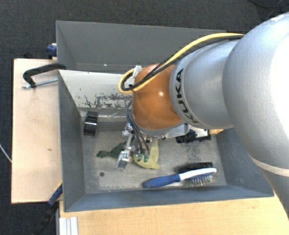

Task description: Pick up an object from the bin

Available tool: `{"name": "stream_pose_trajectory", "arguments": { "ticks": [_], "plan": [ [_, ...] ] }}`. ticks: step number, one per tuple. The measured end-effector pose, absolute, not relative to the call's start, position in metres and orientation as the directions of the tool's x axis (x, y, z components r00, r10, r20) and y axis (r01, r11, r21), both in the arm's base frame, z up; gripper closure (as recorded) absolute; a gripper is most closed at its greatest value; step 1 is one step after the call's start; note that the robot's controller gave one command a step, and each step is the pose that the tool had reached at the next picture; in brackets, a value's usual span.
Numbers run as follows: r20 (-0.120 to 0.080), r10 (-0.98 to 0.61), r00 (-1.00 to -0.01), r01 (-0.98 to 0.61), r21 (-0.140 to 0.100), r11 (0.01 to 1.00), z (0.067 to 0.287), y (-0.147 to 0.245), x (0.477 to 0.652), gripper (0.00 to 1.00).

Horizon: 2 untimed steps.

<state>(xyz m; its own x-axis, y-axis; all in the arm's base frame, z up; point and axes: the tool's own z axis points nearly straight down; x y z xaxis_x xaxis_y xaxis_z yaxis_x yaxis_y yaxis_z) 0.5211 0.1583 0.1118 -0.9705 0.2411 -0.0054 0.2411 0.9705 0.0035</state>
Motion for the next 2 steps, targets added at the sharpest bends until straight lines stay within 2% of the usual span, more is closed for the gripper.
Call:
{"name": "stream_pose_trajectory", "arguments": {
  "ticks": [1,2],
  "plan": [
    [-0.003,0.454,-0.891,0.454,0.004,0.891,0.121,0.140,0.528,0.00],
    [0.000,0.599,-0.800,0.599,0.003,0.800,0.100,0.153,0.537,0.00]
  ]
}}
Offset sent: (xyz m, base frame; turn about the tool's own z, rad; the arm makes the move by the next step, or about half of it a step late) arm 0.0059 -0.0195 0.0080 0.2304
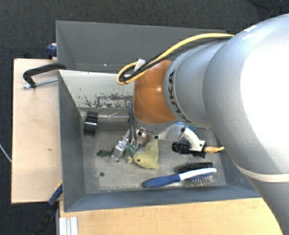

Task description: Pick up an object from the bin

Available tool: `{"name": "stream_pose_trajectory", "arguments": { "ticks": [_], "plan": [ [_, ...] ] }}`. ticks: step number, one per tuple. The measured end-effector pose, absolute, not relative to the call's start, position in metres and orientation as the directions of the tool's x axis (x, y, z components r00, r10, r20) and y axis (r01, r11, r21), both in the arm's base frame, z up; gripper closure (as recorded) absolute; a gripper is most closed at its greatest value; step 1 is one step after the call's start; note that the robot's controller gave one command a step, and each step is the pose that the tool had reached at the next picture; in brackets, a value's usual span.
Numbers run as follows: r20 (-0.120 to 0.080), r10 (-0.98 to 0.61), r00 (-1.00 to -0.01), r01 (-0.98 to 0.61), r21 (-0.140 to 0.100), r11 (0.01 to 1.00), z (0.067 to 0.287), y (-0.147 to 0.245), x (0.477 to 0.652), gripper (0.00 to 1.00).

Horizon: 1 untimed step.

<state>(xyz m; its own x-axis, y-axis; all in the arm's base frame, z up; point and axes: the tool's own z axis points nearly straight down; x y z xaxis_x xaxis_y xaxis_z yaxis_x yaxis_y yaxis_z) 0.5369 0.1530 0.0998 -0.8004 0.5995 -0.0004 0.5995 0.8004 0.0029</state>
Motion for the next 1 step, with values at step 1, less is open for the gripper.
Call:
{"name": "stream_pose_trajectory", "arguments": {
  "ticks": [1],
  "plan": [
    [0.000,0.760,-0.650,0.760,0.009,0.650,0.0742,0.1587,0.5456,0.00]
  ]
}}
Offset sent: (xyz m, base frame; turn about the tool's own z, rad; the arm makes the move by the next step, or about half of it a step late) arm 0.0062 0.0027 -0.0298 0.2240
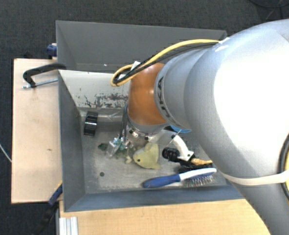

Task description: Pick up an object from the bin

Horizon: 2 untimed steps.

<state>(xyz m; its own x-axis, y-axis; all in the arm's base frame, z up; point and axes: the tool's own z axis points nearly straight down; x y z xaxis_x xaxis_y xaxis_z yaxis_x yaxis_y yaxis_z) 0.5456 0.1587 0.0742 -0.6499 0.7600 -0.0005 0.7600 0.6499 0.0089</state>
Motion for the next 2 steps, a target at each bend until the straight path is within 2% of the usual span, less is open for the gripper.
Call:
{"name": "stream_pose_trajectory", "arguments": {
  "ticks": [1,2],
  "plan": [
    [0.000,0.758,-0.652,0.758,0.005,0.652,0.0760,0.1602,0.5467,0.00],
    [-0.001,0.759,-0.652,0.759,0.008,0.651,0.0785,0.1604,0.5483,1.00]
  ]
}}
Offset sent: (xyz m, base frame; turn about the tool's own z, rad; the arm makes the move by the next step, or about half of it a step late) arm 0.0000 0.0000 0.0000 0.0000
